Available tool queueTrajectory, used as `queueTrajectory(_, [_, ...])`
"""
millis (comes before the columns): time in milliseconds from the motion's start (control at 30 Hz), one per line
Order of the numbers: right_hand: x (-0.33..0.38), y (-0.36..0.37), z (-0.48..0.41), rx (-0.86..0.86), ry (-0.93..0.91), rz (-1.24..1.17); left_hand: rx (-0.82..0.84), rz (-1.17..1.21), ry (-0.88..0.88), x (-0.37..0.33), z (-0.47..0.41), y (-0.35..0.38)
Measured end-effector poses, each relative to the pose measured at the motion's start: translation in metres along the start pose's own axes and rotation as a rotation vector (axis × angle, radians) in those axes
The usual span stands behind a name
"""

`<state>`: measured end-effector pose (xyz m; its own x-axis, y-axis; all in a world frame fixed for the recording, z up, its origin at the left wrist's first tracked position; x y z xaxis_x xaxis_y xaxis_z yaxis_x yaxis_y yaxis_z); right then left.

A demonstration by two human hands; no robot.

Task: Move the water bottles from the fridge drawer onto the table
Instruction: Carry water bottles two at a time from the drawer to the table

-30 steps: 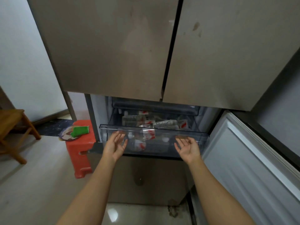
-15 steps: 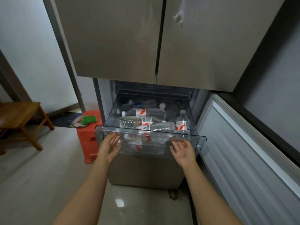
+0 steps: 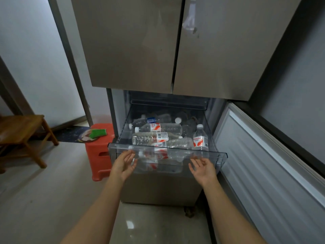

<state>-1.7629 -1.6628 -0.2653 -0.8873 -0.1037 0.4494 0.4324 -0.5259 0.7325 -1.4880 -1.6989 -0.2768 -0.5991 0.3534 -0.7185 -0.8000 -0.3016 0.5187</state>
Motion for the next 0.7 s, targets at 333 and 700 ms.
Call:
queueTrajectory(333, [0.008, -0.005, -0.013, -0.060, 0.059, 0.073, -0.034, 0.072, -0.021, 0.001, -0.007, -0.008])
queueTrajectory(700, [0.041, 0.017, -0.010, 0.060, 0.235, 0.836, -0.081, 0.024, -0.033, -0.004, 0.001, -0.014])
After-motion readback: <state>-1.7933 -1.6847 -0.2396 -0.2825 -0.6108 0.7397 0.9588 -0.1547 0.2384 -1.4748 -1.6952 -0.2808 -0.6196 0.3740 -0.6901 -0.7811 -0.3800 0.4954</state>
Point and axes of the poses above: each hand's wrist, its own z-axis away from the middle knuckle, its own y-axis out of the palm, x = y × z, the point moved 7 cm from there along -z, towards the middle knuckle, and after that the axes turned 10 degrees about -z, right-handed, at the moved point
